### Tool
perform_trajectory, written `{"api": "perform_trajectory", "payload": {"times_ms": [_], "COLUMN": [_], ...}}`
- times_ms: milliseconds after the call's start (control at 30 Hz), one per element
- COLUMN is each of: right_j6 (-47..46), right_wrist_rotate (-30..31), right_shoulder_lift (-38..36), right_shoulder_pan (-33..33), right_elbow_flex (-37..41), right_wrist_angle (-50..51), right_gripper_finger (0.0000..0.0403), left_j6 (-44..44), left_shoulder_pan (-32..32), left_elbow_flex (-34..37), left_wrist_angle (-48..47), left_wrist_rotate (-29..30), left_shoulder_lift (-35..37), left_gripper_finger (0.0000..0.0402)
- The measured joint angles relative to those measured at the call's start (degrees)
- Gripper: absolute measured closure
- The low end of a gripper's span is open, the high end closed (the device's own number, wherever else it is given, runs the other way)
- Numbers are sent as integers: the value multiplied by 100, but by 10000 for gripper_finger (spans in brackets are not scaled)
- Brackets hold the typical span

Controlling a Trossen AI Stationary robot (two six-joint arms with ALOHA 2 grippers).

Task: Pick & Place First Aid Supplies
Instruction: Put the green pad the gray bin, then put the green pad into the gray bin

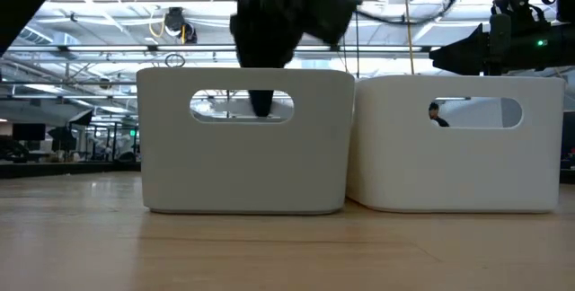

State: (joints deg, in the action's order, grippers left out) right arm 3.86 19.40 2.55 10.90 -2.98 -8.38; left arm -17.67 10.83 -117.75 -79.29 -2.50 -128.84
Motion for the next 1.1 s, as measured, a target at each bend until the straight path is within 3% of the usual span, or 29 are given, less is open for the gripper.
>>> {"api": "perform_trajectory", "payload": {"times_ms": [367,467,600,933,1100], "right_j6": [1,0,0,2,0], "right_wrist_rotate": [-1,0,-1,-2,0], "right_shoulder_lift": [-2,-2,0,-2,0], "right_shoulder_pan": [-2,0,-1,0,0], "right_elbow_flex": [1,2,2,2,0], "right_wrist_angle": [0,0,0,0,0], "right_gripper_finger": [124,124,124,124,124], "left_j6": [-260,-342,-206,-59,-911], "left_shoulder_pan": [92,85,93,50,-27], "left_elbow_flex": [35,33,33,33,44], "left_wrist_angle": [175,180,182,169,-103], "left_wrist_rotate": [-34,-33,-304,-492,-531], "left_shoulder_lift": [-404,-385,-386,-370,-156], "left_gripper_finger": [392,373,311,106,51]}}
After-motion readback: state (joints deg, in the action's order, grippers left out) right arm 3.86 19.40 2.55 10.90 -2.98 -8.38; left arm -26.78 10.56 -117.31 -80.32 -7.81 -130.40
